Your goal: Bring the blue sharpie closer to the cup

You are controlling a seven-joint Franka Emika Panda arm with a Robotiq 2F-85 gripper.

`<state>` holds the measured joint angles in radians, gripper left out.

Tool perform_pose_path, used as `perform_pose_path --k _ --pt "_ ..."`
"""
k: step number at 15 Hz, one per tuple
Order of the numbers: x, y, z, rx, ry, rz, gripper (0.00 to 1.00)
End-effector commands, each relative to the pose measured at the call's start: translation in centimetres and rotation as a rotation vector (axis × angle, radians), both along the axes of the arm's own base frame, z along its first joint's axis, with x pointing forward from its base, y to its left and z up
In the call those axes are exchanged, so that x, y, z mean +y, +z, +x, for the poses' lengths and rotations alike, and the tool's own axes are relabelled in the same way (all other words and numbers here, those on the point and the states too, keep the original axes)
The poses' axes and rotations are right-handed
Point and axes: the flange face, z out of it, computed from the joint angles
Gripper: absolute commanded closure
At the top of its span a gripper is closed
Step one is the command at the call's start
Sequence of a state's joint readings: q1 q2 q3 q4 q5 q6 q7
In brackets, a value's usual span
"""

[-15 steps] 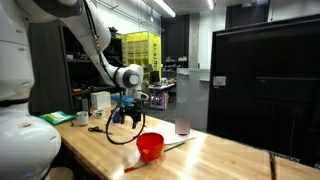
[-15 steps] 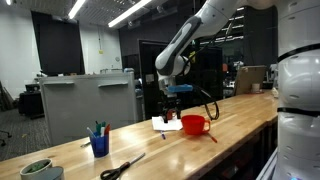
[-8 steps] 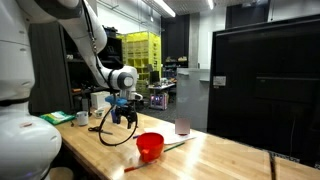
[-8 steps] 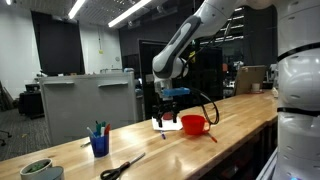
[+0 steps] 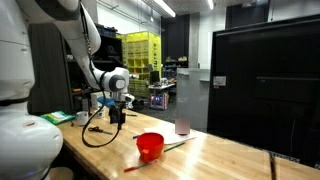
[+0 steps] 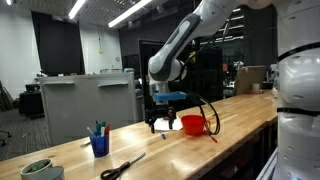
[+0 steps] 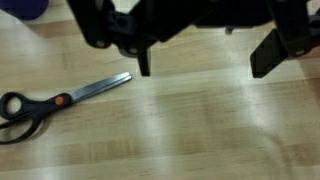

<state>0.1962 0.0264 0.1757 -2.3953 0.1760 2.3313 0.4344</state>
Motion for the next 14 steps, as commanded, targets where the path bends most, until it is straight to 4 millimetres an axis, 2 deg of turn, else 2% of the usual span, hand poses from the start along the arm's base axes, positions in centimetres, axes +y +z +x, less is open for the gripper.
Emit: perform_pose_path --k 1,5,9,12,14 --pt "0.3 -2.5 -1.0 -0.018 -0.147 0.028 0.0" --pt "1.1 -5.0 -0.2 -0.123 -0.234 0.072 0.0" --pt "1.2 -6.5 1.6 -0.224 -0.232 0.039 0.0" --pt "0.1 -6.6 3.0 -0.247 -0.224 -0.044 0.0" --pt "-0.5 -6.0 3.9 -0.264 -0.225 -0.097 0.0"
